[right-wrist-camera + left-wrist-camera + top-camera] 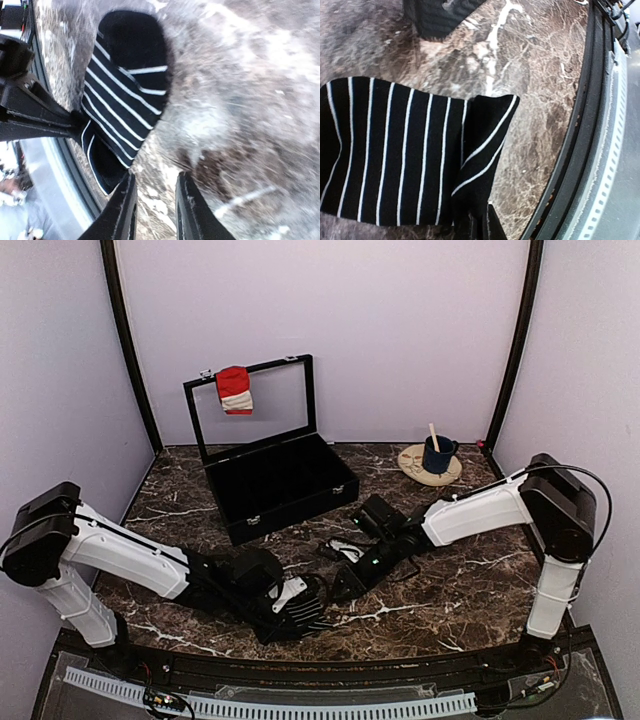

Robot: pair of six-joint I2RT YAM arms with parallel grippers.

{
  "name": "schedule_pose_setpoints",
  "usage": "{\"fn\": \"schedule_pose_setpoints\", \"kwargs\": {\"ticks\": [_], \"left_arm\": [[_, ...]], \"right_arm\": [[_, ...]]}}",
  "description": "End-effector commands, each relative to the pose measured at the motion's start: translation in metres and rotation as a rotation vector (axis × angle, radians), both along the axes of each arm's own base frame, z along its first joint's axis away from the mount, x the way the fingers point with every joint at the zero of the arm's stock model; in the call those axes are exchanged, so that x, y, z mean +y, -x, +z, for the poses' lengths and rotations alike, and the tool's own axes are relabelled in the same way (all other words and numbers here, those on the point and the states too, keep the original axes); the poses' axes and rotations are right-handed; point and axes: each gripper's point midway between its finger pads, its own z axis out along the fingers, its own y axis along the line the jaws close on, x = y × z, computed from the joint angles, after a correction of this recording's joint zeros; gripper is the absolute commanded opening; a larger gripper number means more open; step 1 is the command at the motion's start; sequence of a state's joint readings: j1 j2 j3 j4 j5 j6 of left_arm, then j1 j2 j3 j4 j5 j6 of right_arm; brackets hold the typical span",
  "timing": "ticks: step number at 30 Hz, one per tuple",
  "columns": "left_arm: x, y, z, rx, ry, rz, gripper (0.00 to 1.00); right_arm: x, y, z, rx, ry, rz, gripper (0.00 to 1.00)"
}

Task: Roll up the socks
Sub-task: Roll the sock at the corner of the board.

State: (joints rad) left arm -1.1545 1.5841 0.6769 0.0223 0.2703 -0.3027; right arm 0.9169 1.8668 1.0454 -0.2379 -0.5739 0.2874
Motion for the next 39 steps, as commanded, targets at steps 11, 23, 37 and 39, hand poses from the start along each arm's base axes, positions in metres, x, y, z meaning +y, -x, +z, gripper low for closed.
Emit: {"fn": "schedule_pose_setpoints", "kwargs": {"ticks": [11, 23, 37, 39], "left_arm": [[0.003, 0.014, -0.011, 0.232, -0.035, -0.119, 0.0], [0.006, 0.007, -0.012, 0.309, -0.038, -0.153, 0.0], [0.003, 0.002, -0.013, 0.401, -0.024, -0.177, 0.0], [0.001, 0.004, -0.009, 0.436, -0.008, -0.189, 0.0]], "right_arm": [[-0.032, -0.013, 0.028, -0.397, -0.009, -0.114, 0.24], [-0.024, 0.039, 0.053, -0.666, -0.016, 0.033, 0.24], [0.016, 0.096, 0.042, -0.818, 0.032, 0.309, 0.24], [0.021, 0.099, 0.039, -0.832, 0.04, 0.333, 0.25]]}}
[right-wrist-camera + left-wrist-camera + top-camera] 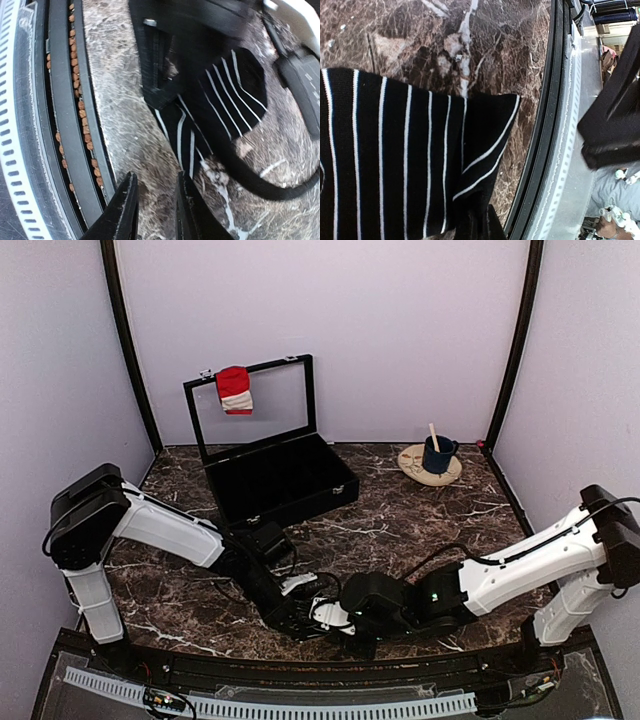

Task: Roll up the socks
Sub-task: Roll the sock at the corner of the board.

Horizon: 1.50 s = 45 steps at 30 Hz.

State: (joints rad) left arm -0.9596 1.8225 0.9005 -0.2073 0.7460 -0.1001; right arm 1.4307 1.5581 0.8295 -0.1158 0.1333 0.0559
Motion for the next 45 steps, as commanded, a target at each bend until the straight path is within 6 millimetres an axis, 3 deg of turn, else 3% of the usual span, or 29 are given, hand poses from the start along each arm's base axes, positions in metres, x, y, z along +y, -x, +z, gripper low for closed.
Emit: {"fn": "schedule_pose_setpoints", "kwargs": {"ticks": [1, 12, 21, 45], "left_arm": [[0.011, 0.009, -0.009, 0.076, -0.057, -0.025, 0.0], [0.014, 0.01, -0.008, 0.131, -0.06, -0.029, 0.0], [0.014, 0.01, -0.006, 0.15, -0.053, -0.025, 0.0], [0.014, 0.011, -0.003, 0.199, -0.034, -0.027, 0.0]], "right_arm": [[0.015, 0.003, -0.002, -0.075, 0.025, 0.049, 0.25], [0.028, -0.004, -0.02, -0.149, 0.093, 0.086, 0.32], [0.031, -0.01, -0.032, -0.185, 0.129, 0.11, 0.32], [0.03, -0.018, -0.052, -0.175, 0.193, 0.203, 0.16]]}}
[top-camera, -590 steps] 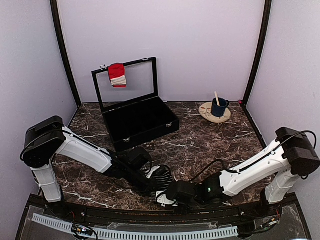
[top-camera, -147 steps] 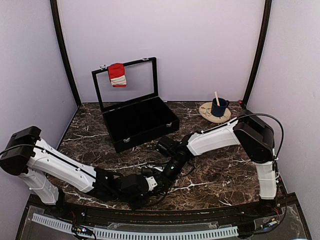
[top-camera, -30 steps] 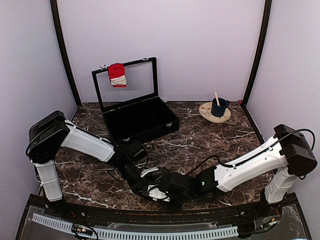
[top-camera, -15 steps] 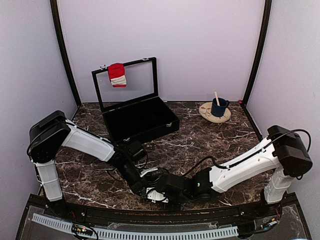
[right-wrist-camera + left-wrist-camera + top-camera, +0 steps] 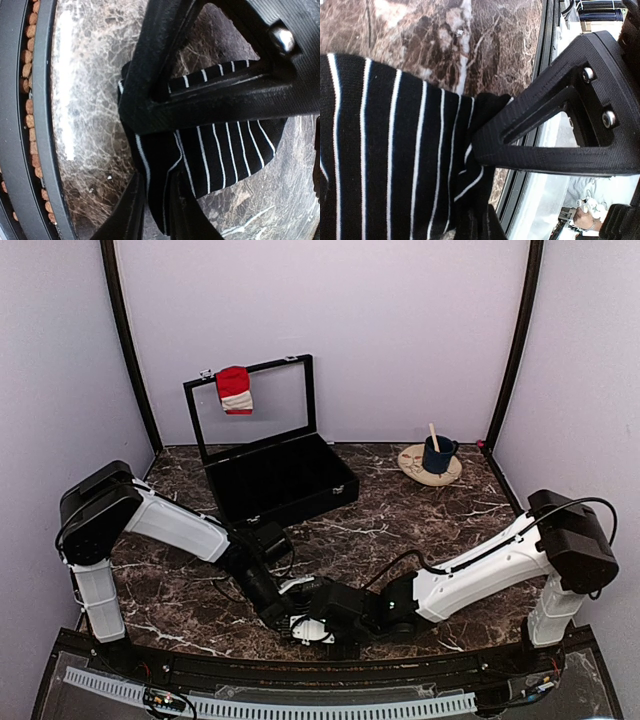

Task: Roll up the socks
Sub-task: Roll the sock at the corner of the board.

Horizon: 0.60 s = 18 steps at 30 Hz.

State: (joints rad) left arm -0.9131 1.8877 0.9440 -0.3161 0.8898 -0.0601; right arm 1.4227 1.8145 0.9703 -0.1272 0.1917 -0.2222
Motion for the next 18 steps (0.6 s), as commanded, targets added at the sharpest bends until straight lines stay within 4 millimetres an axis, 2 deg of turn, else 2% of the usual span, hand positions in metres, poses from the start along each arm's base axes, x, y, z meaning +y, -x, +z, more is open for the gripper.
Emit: {"fn": "schedule_pose_setpoints", "kwargs": {"ticks": [1, 11, 18], "left_arm": [[0.007, 0.005, -0.004, 0.036, -0.029, -0.012, 0.0], [0.011, 0.0, -0.006, 0.013, -0.047, 0.002, 0.0], [0.023, -0.016, 0.001, -0.11, -0.062, 0.088, 0.25]], "right_arm": [[0.007, -0.001, -0.003, 0.014, 0.004, 0.023, 0.15], [0.004, 0.001, -0.015, 0.035, 0.035, 0.019, 0.0], [-0.001, 0.0, -0.016, 0.079, 0.045, -0.01, 0.0]]}}
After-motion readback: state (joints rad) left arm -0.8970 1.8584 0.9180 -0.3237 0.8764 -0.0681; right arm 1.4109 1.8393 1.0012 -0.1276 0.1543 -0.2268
